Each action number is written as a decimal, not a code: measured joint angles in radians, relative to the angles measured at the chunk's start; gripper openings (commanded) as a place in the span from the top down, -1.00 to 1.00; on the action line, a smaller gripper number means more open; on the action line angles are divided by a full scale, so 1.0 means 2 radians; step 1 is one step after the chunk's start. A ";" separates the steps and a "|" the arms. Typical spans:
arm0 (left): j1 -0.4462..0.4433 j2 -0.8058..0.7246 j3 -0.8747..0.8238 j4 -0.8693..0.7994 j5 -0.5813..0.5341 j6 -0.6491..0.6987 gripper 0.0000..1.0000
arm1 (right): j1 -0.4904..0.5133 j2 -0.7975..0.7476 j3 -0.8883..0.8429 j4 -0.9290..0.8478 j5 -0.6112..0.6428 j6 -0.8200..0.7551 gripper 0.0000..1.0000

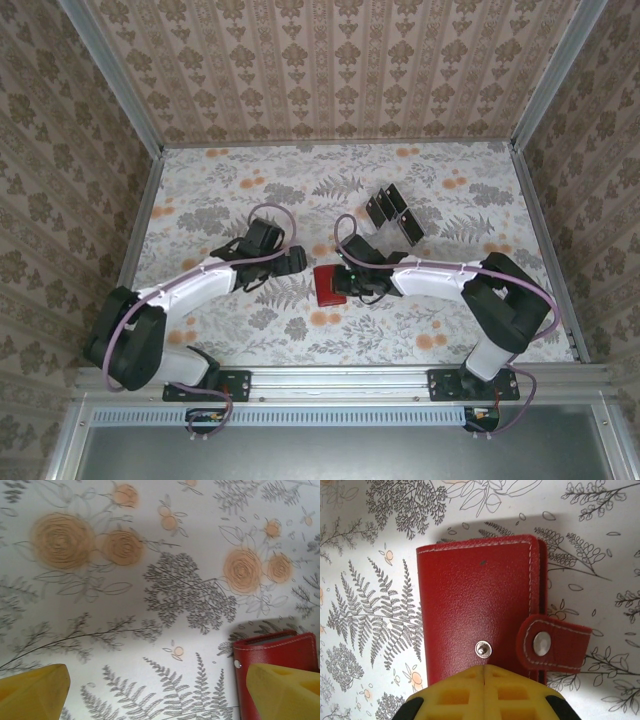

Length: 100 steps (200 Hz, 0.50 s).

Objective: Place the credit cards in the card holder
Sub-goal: Close the card holder at the center of the table.

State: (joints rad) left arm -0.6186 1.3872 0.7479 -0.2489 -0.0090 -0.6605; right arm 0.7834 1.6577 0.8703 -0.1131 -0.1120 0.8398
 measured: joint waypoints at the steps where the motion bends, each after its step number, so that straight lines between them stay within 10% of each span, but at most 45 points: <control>1: -0.001 0.002 0.001 0.001 0.001 0.001 -0.99 | 0.000 0.000 0.000 0.001 0.000 0.000 0.87; 100: -0.069 0.018 -0.013 0.061 0.012 0.019 -0.99 | -0.009 0.014 -0.021 0.050 -0.019 0.003 0.90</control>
State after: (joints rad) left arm -0.7574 1.4239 0.7223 -0.1261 0.0147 -0.6235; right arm 0.7658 1.6852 0.8291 -0.0132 -0.1501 0.8452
